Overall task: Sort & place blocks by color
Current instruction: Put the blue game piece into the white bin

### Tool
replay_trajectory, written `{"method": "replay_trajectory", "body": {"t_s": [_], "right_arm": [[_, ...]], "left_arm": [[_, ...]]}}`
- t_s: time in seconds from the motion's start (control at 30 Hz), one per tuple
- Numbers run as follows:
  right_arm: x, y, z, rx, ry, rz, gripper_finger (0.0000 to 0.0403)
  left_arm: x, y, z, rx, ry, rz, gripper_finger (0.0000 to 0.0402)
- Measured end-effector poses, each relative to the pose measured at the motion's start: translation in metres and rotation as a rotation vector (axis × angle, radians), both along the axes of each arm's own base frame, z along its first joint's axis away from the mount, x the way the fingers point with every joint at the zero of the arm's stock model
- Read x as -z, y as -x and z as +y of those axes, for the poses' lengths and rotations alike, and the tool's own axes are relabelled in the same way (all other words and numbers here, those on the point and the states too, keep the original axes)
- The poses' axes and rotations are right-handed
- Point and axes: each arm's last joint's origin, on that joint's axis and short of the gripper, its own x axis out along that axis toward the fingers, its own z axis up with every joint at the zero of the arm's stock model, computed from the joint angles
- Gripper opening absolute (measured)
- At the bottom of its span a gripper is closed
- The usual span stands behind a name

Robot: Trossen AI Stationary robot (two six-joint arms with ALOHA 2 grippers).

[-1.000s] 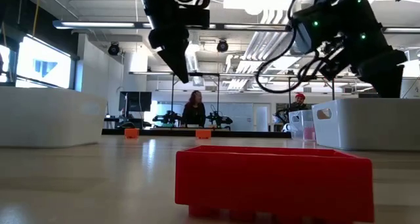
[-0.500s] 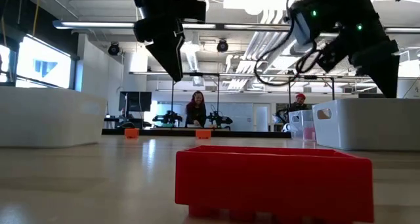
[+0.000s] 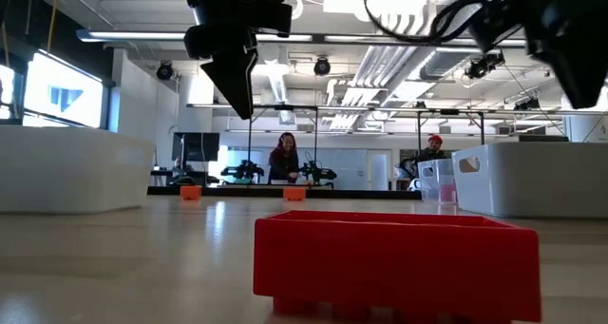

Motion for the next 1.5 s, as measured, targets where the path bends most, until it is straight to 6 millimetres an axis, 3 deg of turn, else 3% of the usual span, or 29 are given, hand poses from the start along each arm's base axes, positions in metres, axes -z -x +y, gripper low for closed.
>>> {"method": "replay_trajectory", "body": {"t_s": [0.37,0.7,0.87,1.27,1.5], "right_arm": [[0.002,0.014,0.067,-0.165,-0.164,-0.133,0.0167],[0.002,0.026,0.114,-0.277,-0.219,-0.343,0.0224],[0.003,0.037,0.136,-0.409,-0.216,-0.429,0.0232],[0.035,0.044,0.175,-0.493,-0.238,-0.402,0.0232],[0.058,0.040,0.184,-0.504,-0.202,-0.355,0.0232]], "left_arm": [[0.000,0.000,0.000,-0.060,0.016,-0.027,0.0216],[0.000,0.000,0.000,-0.082,0.044,-0.038,0.0216],[0.000,0.000,0.000,-0.105,0.051,-0.048,0.0216],[0.000,-0.001,0.000,-0.119,0.055,-0.064,0.0216],[0.000,-0.003,0.000,-0.121,0.056,-0.082,0.0216]]}}
